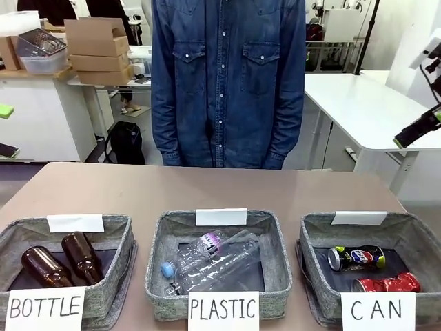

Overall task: Sort the can waste into the basket.
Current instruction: Pick up the can waste from the table and place it in the right Fabric basket.

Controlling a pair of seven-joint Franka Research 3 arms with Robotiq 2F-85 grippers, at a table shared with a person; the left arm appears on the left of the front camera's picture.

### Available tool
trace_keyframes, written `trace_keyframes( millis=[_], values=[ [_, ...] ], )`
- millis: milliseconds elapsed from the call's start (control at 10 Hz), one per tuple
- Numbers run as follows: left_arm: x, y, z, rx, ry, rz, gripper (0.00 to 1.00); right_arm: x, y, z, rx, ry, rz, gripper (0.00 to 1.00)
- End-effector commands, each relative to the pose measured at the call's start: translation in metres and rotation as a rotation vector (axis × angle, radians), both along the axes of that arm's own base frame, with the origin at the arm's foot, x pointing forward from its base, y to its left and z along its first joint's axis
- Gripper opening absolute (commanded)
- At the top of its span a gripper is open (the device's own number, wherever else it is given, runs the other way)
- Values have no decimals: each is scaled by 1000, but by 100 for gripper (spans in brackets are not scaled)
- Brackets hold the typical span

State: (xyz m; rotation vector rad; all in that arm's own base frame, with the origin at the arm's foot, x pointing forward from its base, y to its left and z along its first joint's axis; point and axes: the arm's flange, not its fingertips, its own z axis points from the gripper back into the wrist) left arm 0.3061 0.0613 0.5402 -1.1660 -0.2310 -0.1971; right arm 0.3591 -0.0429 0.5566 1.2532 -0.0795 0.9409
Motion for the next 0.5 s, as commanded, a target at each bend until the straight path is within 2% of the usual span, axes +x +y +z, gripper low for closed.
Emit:
trace_keyframes(
  millis=[0,400],
  values=[
    [-2,2,1,-2,-9,-13,100,1,-2,-2,-4,-23,-1,100],
    [-2,2,1,-2,-9,-13,100,1,-2,-2,-4,-23,-1,100]
  ],
)
